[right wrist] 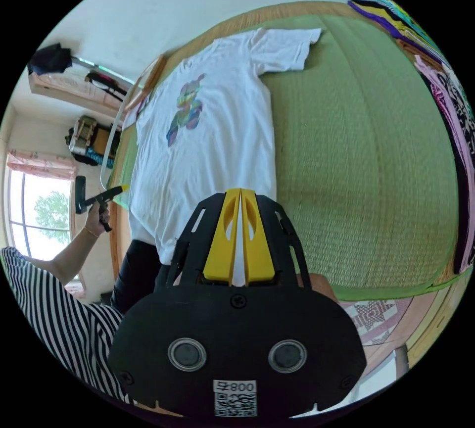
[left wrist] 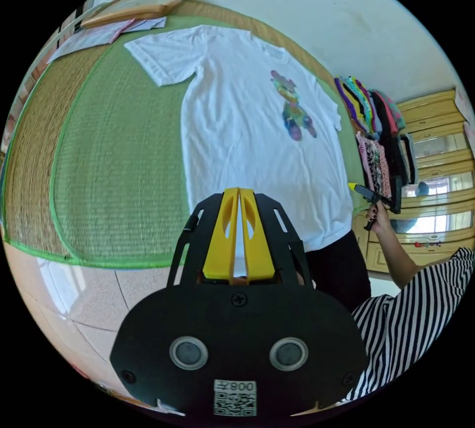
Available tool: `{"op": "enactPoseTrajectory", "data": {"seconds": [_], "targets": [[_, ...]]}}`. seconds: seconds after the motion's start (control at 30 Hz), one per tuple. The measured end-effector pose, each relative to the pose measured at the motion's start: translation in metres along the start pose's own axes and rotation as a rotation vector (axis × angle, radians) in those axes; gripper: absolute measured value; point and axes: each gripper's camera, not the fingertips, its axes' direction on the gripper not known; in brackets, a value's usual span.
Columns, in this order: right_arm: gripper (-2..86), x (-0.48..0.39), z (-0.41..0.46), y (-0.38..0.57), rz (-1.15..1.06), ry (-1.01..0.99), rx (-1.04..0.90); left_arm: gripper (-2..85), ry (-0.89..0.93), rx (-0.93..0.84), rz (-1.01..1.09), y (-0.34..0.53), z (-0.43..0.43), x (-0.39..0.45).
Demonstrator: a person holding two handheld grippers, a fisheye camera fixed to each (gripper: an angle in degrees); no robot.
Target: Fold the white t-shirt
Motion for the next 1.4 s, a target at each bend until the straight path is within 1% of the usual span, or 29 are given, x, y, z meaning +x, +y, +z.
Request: {"op": "enactPoseTrajectory", "data": {"seconds": [0.13, 0.33, 0.43, 0.53, 0.63, 0.67, 0.77, 0.9, 1.0, 1.07, 1.13, 1.17, 1.3, 1.4], "targets": [[2.8, 0.022, -0.017, -0.031, 0.061, 0.007, 0.150, 2.1, 0.130, 0.017, 0.132, -0.051, 0.030, 0.039], [6.8, 0.048, -0.029, -0.090, 0.121, 0.086, 0.313, 3.7, 0.245, -0.019, 0.346, -0.132, 0.093, 0.117], [7.4, 0.056, -0.021, -0.115, 0.138, 0.124, 0.336, 4.0, 0.290, -0.027, 0.414, -0.166, 0.125, 0.153], [7.6, 0.057, -0.003, -0.130, 0.153, 0.195, 0.321, 4.4, 0.323, -0.033, 0.462, -0.194, 0.155, 0.183], [7.0, 0.052, 0.018, -0.131, 0.136, 0.196, 0.299, 4.9, 0.349, -0.032, 0.490, -0.222, 0.180, 0.209], [6.8, 0.048, 0.020, -0.126, 0.125, 0.231, 0.334, 5.0, 0.353, -0.030, 0.495, -0.227, 0.185, 0.214], [6.5, 0.044, 0.025, -0.120, 0.127, 0.243, 0.360, 6.0, 0.356, -0.013, 0.543, -0.258, 0.206, 0.247], [5.9, 0.046, 0.027, -0.115, 0.130, 0.210, 0.377, 7.2, 0.308, 0.007, 0.631, -0.304, 0.237, 0.305], [5.1, 0.046, 0.029, -0.113, 0.136, 0.200, 0.388, 8.2, 0.256, -0.024, 0.683, -0.336, 0.263, 0.347], [4.4, 0.044, 0.032, -0.112, 0.142, 0.216, 0.388, 8.9, 0.192, -0.048, 0.707, -0.353, 0.280, 0.371], [4.1, 0.044, 0.033, -0.112, 0.142, 0.222, 0.391, 10.0, 0.082, -0.027, 0.741, -0.369, 0.296, 0.398], [3.9, 0.043, 0.035, -0.112, 0.142, 0.227, 0.392, 10.2, 0.061, -0.029, 0.752, -0.373, 0.300, 0.404], [3.6, 0.038, 0.039, -0.112, 0.132, 0.261, 0.395, 10.2, -0.091, -0.090, 0.812, -0.394, 0.338, 0.439], [3.5, 0.036, 0.042, -0.113, 0.126, 0.274, 0.396, 8.8, -0.184, -0.049, 0.836, -0.398, 0.349, 0.454]]}}
